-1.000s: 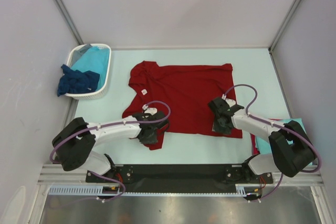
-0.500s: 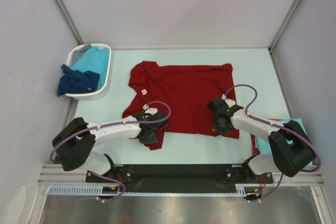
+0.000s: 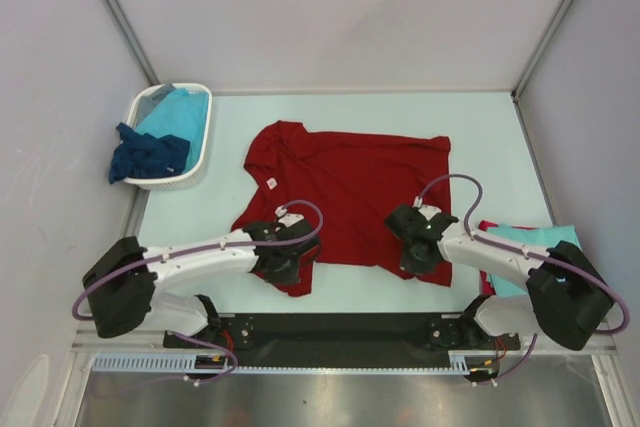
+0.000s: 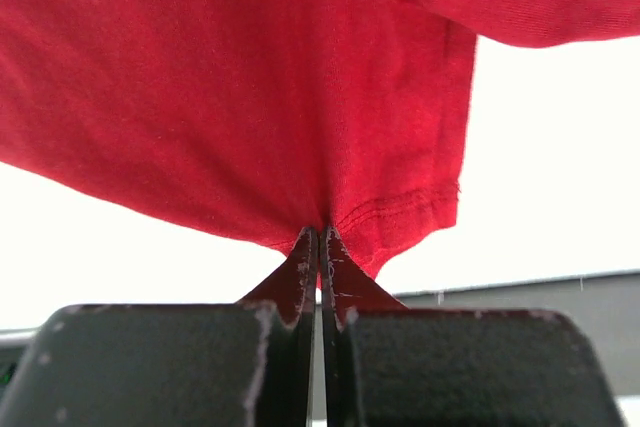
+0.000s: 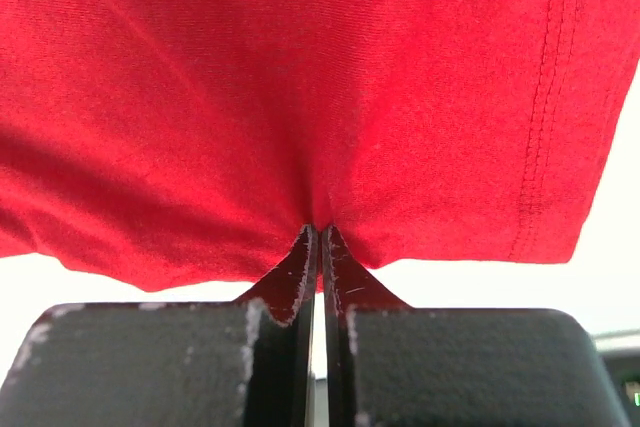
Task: Fold and stack the t-shirts
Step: Flatten out the tshirt
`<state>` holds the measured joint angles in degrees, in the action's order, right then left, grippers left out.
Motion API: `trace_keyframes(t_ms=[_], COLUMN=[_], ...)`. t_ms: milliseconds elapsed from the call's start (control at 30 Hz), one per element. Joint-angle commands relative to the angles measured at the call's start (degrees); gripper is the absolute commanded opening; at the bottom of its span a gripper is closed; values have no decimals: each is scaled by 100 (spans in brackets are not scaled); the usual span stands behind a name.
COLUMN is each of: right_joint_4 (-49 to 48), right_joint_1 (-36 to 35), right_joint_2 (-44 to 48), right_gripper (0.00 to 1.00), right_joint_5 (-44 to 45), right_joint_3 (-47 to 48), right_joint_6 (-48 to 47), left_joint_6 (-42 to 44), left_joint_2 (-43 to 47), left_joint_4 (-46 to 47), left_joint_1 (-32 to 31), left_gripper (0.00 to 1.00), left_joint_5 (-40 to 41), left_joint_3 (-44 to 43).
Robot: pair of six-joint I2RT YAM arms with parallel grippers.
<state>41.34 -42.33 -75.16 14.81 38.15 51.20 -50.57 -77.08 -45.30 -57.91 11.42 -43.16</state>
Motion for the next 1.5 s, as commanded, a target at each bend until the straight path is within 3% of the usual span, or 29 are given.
trace_keyframes(t_ms=[0, 300, 600, 633, 667, 700, 767, 800, 900, 1033, 1100, 1167, 1200, 1300, 1467], right_joint_4=[997, 1876, 1895, 1869, 1895, 1921, 2000, 1992, 1974, 1598, 1273, 860, 710, 191, -336], right_joint_1=[-214, -294, -391, -399, -434, -452, -461, -461, -470, -251, 187, 513, 663, 1348, 2209], right_joint_2=[474, 976, 1020, 1046, 1073, 1151, 1187, 1153, 916, 547, 336, 55, -33, -464, -1674], right_gripper=[0, 0, 0, 4, 14, 35, 60, 79, 90, 90, 85, 80, 71, 64, 63], right_joint_5=[-171, -171, -180, -137, -58, 30, 373, 469, 830, 1174, 1043, 954, 875, 761, 761], right_joint_3=[-18, 140, 96, 122, 175, 349, 596, 841, 1438, 2063, 2266, 2433, 2469, 2749, 3575], right_joint_6=[443, 566, 584, 575, 575, 584, 532, 479, 268, -267, -652, -892, -1136, -1454, -1929], left_joint_6=[-199, -568, -744, -753, -762, -762, -744, -735, -516, 132, 406, 793, 898, 1189, 1716], left_joint_2=[561, 1168, 1160, 1160, 1143, 1151, 1177, 1178, 1012, 572, 335, 238, 211, -52, -1270], left_joint_4=[-646, -1227, -1359, -1385, -1455, -1499, -1613, -1649, -1640, -1448, -1211, -684, -482, 213, 426], left_joint_1=[-203, -440, -783, -844, -862, -880, -880, -889, -880, -749, -530, 41, 278, 1280, 2081], left_gripper=[0, 0, 2, 9, 23, 28, 54, 60, 74, 80, 79, 74, 73, 72, 71], left_joint_5=[-219, -456, -325, -125, -9, 157, 605, 746, 1309, 2021, 2171, 2023, 1787, 1119, 1178], left_joint_3=[44, 343, 203, 133, 45, -165, -412, -691, -1315, -2195, -2538, -2601, -2593, -2662, -3566])
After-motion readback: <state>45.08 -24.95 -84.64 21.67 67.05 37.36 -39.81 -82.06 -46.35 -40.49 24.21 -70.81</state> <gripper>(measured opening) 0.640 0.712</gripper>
